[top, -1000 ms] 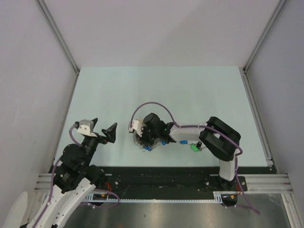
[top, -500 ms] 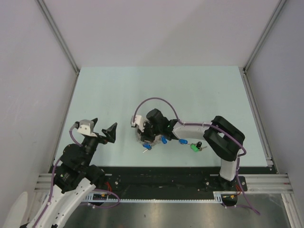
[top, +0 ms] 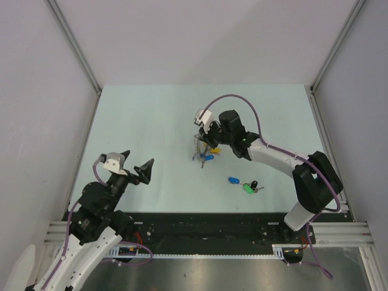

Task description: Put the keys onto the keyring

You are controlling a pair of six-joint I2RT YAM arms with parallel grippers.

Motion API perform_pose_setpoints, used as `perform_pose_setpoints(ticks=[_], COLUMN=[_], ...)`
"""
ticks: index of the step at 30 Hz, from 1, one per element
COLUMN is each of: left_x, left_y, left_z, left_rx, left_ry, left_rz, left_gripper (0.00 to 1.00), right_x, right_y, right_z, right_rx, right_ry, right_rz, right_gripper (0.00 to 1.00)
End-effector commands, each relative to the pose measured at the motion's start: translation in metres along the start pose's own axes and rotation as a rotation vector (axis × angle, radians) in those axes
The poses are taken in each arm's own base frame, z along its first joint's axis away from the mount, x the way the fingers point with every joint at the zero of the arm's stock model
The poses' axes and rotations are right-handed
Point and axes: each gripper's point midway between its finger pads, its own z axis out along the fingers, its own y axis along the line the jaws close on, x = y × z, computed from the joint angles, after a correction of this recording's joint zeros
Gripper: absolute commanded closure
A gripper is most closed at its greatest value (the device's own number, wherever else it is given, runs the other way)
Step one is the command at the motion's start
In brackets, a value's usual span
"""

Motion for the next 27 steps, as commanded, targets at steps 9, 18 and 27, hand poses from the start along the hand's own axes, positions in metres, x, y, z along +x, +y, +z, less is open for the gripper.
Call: perform_pose_setpoints(ticks=[9,18,27], left_x=[0.000,0.004,0.020], left_y=[-0.069,-0.116,-0.130], left_z=[0.044,0.076,0.073], left_rx=[0.383,0.642,0.747], left_ry=[0.067,0.125,0.123], left_rz=[0.176,0.202,0.145], left_gripper=[0.00,0.08,0.12], right_x=[-0.030,-0.033,-0.047], right_y=[0.042,0.043,0.090], right_z=[-0.028,-0.039,-0.042], right_rx=[-0.172,-0.153,-0.326], right_ry=[-0.047,-0.073,-0.124], right_rz=[-0.047,0.065,0.077], right_gripper=[1.00,1.00,1.00])
